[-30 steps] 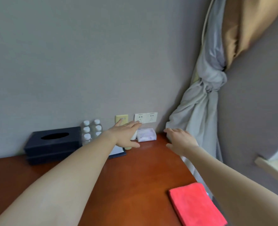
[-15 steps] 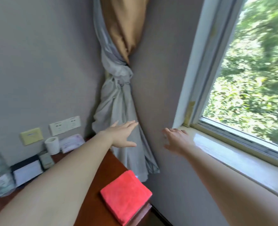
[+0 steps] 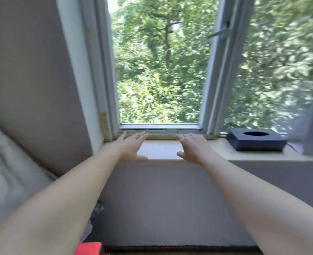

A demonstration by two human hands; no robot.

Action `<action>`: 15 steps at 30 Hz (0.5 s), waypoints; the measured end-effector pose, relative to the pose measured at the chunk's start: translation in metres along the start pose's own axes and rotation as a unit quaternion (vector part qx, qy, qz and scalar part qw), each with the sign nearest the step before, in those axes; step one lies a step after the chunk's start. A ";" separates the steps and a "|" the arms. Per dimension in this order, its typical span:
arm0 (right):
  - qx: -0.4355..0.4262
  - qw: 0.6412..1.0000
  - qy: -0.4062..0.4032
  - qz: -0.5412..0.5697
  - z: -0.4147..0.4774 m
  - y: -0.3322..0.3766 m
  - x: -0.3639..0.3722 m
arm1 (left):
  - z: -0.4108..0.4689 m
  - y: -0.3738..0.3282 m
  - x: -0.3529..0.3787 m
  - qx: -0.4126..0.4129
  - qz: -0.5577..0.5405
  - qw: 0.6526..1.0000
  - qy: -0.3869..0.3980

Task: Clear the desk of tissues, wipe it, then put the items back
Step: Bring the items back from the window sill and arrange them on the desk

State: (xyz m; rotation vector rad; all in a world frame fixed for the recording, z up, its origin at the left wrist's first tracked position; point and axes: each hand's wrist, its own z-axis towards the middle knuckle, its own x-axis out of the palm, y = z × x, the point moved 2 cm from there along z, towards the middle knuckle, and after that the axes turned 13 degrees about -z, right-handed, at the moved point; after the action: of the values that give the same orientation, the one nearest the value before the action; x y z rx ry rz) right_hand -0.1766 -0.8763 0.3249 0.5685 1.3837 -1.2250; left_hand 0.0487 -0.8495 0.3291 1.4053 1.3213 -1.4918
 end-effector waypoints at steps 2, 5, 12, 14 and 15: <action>0.045 0.999 0.023 -0.009 -0.021 -0.029 0.010 | 0.027 -0.026 0.007 0.048 0.015 0.999 0.014; 0.105 0.993 0.059 -0.004 -0.052 -0.067 0.025 | 0.061 -0.065 0.017 0.105 0.026 0.994 0.031; 0.193 0.976 0.106 -0.004 -0.092 -0.140 0.058 | 0.116 -0.154 0.037 0.196 0.019 0.979 0.058; 0.196 0.974 0.110 -0.001 -0.091 -0.160 0.069 | 0.134 -0.174 0.043 0.205 0.015 0.977 0.061; 0.197 0.975 0.108 -0.005 -0.090 -0.172 0.076 | 0.146 -0.183 0.047 0.206 0.012 0.977 0.063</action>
State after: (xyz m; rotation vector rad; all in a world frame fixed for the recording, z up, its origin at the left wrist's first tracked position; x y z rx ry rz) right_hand -0.3833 -0.8785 0.2964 0.9956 1.3256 -1.4921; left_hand -0.1727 -0.9368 0.3071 1.7929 1.1003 -1.7535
